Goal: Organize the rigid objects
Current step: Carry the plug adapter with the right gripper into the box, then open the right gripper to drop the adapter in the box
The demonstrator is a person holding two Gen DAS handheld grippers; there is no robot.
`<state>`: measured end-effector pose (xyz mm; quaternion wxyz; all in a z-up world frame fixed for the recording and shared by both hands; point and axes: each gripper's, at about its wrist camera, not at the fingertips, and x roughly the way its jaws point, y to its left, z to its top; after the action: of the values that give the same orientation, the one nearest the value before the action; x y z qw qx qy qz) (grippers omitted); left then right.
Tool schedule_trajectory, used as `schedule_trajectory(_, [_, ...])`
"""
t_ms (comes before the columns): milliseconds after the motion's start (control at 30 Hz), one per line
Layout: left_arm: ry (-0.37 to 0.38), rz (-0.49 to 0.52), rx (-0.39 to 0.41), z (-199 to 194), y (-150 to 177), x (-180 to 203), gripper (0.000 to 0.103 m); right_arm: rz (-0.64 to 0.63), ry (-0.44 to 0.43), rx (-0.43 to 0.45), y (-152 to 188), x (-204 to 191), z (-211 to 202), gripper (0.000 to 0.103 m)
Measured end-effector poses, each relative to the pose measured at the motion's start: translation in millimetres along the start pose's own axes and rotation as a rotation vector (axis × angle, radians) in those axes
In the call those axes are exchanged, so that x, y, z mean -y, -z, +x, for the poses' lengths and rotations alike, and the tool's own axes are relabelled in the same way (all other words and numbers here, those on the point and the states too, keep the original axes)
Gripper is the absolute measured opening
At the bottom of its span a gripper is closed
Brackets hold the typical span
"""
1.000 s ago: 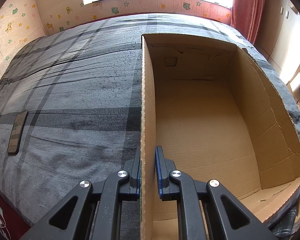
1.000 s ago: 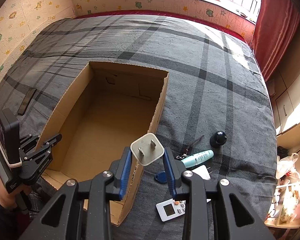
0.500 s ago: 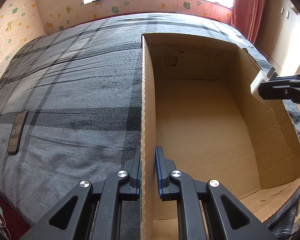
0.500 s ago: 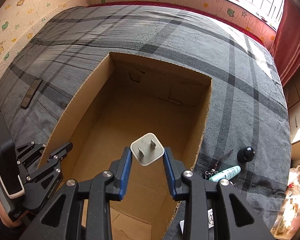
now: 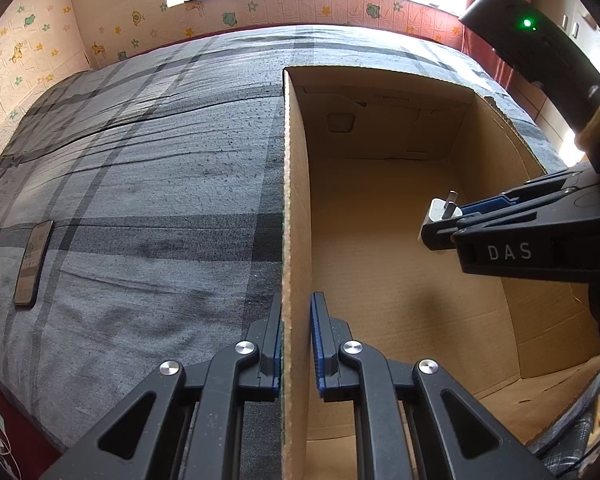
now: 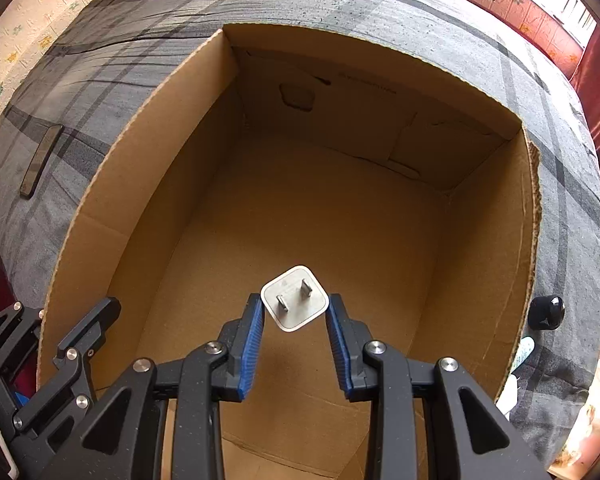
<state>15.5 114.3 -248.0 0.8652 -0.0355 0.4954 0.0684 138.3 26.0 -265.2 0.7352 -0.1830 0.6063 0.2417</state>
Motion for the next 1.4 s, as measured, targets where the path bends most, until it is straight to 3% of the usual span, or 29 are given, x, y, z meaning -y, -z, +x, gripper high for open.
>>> schedule_trajectory(267, [-0.003,0.0,-0.003,0.5,-0.1,0.9,0.012,0.007,-0.003,-0.044,-0.4,0.2,18.9,0.034])
schedule_trajectory(567, [-0.003,-0.002,-0.007,0.8,-0.6,1.0,0.012,0.023,-0.016,-0.031,-3.8,1.9,17.8,0.035])
schedule_trajectory(767, [-0.006,-0.003,-0.007,1.1,-0.6,1.1,0.012,0.037,-0.018,0.0,0.2,7.7,6.2,0.051])
schedule_trajectory(1167, [-0.004,-0.01,-0.013,1.3,-2.0,0.5,0.012,0.034,0.009,0.087,9.3,10.9,-34.8,0.054])
schedule_trajectory(1400, [-0.009,-0.009,-0.015,2.3,-2.8,0.5,0.013,0.04,0.017,0.127,14.9,12.0,-55.5,0.064])
